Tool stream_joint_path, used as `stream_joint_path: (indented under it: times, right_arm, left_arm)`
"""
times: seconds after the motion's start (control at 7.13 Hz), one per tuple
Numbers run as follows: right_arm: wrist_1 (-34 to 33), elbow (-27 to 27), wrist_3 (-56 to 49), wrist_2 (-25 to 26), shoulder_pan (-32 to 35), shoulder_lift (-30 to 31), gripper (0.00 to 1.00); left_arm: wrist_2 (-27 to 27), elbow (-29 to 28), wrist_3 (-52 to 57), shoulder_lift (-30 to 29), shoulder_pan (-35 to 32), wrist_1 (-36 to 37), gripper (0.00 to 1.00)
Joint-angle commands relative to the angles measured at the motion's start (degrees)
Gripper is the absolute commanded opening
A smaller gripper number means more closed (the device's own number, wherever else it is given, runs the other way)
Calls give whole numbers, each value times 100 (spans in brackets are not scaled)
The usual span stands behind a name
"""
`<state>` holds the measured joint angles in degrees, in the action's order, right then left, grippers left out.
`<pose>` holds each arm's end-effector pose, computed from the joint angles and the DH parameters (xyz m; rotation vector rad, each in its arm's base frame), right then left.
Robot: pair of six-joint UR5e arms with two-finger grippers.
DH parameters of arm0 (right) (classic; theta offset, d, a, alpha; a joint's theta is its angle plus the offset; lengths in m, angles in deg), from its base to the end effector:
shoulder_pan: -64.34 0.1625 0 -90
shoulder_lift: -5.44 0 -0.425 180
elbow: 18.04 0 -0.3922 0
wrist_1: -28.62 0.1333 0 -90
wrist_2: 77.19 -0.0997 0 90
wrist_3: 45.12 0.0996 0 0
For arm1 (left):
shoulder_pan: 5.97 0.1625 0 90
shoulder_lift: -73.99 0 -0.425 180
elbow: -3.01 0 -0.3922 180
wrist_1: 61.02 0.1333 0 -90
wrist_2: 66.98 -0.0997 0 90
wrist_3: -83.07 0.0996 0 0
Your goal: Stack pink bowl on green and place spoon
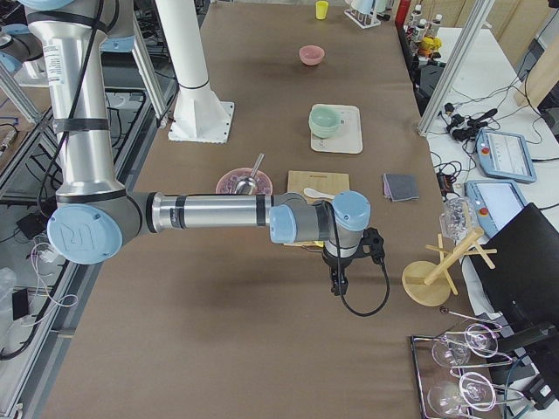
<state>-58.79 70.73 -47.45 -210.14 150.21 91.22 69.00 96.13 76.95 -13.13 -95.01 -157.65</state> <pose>0.0271 -0.5326 0.6288 0.0811 -0.7510 -0.1438 -0.0537 -0.4791 0.6421 0.0637 0.8070 -0.0370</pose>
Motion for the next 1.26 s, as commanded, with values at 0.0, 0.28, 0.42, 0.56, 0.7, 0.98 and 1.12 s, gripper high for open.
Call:
stream_joint_path:
  times: [0.0,0.28,0.42,0.56,0.7,0.98,1.12]
  right_arm:
    - [4,-1,5,6,0,0,100]
    - [4,8,14,6,-9,-17,100]
    - [4,34,14,-3,-9,-18,100]
    - [4,35,5,14,-18,-78,100]
    - [4,35,13,-3,-18,-79,100]
    - [13,26,14,-3,-87,-96,100]
    - [282,26,14,-20,-149,-105,100]
  left_arm:
    - [8,48,-29,90,0,-66,98]
    - [8,48,-30,98,0,-75,98]
    - [-1,39,-30,90,0,-75,98]
    - [8,39,-30,107,0,-75,98]
    - [8,57,-21,203,0,-101,98]
    - [17,48,-12,231,9,-172,98]
    - [139,74,-12,213,26,-181,98]
